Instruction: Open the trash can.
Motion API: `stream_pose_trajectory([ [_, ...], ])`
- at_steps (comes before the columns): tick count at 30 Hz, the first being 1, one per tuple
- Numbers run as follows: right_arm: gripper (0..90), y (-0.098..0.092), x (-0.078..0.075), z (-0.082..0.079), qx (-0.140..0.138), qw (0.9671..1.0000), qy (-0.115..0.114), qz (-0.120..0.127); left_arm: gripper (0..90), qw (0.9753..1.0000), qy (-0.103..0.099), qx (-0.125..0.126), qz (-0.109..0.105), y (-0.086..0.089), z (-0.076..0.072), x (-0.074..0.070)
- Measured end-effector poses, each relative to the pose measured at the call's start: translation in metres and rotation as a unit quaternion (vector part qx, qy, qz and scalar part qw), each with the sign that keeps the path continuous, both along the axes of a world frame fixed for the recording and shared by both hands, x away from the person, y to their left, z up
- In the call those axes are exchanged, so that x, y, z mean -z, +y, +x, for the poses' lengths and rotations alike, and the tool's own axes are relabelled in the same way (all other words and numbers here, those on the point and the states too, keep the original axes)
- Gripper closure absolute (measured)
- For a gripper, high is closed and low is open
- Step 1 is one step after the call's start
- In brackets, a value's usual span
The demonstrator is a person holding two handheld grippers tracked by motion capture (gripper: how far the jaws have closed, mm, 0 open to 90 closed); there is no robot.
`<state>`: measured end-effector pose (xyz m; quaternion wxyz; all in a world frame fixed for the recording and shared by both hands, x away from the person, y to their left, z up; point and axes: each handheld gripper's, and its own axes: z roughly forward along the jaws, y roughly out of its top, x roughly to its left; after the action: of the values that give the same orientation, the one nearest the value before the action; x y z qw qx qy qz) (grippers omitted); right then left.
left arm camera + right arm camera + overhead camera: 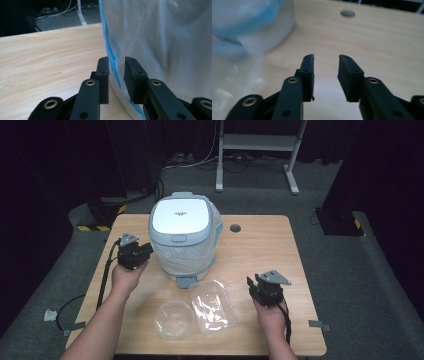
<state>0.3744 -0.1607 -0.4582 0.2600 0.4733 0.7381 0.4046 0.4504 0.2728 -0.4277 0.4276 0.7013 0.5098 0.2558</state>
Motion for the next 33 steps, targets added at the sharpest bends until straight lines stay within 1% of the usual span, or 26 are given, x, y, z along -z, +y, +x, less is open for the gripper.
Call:
stream_pose_trajectory([
  [1,70.2,0.005,-0.008,0.007,-0.003,0.9999,-0.006,0.008,75.9,1.0,-0.003,0.001,0.0,-0.002,0.002,0.0],
  [3,74.1,0.02,-0.023,0.021,-0.009,0.9996,-0.023,0.01,77.8,1.0,-0.003,0.004,0.002,-0.005,0.007,-0.001],
  [5,75.8,0.034,-0.033,0.036,-0.017,0.9994,-0.028,0.013,78.9,1.0,-0.005,0.003,0.007,-0.009,0.01,-0.002],
  [6,76.6,0.045,-0.037,0.046,-0.023,0.9992,-0.03,0.016,80.2,1.0,-0.005,0.0,0.005,-0.009,0.011,-0.003],
  [7,76.8,0.057,-0.04,0.056,-0.031,0.9989,-0.031,0.015,81.4,1.0,-0.005,0.001,0.003,-0.009,0.012,-0.003],
  [8,76.8,0.062,-0.041,0.059,-0.033,0.9989,-0.03,0.013,81.7,1.0,-0.005,0.0,-0.001,-0.009,0.013,-0.003],
  [9,76.8,0.074,-0.043,0.067,-0.042,0.9985,-0.034,0.005,82.3,1.0,-0.005,0.0,-0.001,-0.009,0.013,-0.003],
  [10,76.8,0.074,-0.043,0.067,-0.042,0.9985,-0.034,0.005,82.3,1.0,-0.007,0.0,-0.001,-0.009,0.013,-0.003],
  [11,76.6,0.094,-0.046,0.077,-0.055,0.9979,-0.035,0.004,83.3,1.0,-0.009,0.001,0.0,-0.01,0.014,-0.003],
  [14,76.6,0.103,-0.048,0.081,-0.061,0.9974,-0.036,0.012,83.5,0.9999,-0.011,0.006,-0.003,-0.013,0.014,-0.002],
  [15,78.4,0.106,-0.049,0.082,-0.064,0.9972,-0.035,0.013,83.6,0.9999,-0.013,0.006,-0.001,-0.015,0.014,-0.002],
  [16,78.4,0.107,-0.05,0.081,-0.056,0.9977,-0.038,0.009,84.1,0.9999,-0.014,0.005,-0.001,-0.016,0.015,-0.002],
  [19,78.0,0.104,-0.049,0.081,-0.055,0.9977,-0.036,0.017,84.2,0.9998,-0.015,0.005,-0.009,-0.019,0.017,0.0],
  [22,78.1,0.101,-0.049,0.079,-0.051,0.9978,-0.04,0.009,85.3,0.9999,-0.013,0.008,-0.004,-0.026,0.019,-0.001],
  [26,77.6,0.092,-0.049,0.078,-0.04,0.9983,-0.041,0.01,85.7,0.9998,-0.012,0.016,-0.003,-0.035,0.021,-0.002],
  [27,75.9,0.088,-0.048,0.078,-0.036,0.9984,-0.042,0.012,84.8,0.9998,-0.013,0.017,-0.002,-0.036,0.021,-0.002],
  [28,74.3,0.086,-0.048,0.078,-0.034,0.9984,-0.042,0.014,83.7,0.9998,-0.014,0.017,-0.002,-0.037,0.021,-0.002],
  [29,73.2,0.084,-0.048,0.078,-0.033,0.9985,-0.042,0.014,80.5,0.9998,-0.013,0.016,-0.003,-0.036,0.021,-0.002],
  [30,73.0,0.081,-0.047,0.077,-0.031,0.9985,-0.044,0.014,78.9,0.9998,-0.014,0.012,-0.002,-0.035,0.02,-0.002],
  [31,72.4,0.078,-0.047,0.076,-0.026,0.9984,-0.048,0.014,78.9,0.9998,-0.018,0.005,0.0,-0.032,0.018,-0.002],
  [33,70.0,0.071,-0.047,0.072,-0.02,0.9981,-0.055,0.017,76.7,0.9999,-0.016,-0.001,0.0,-0.025,0.015,-0.001],
])
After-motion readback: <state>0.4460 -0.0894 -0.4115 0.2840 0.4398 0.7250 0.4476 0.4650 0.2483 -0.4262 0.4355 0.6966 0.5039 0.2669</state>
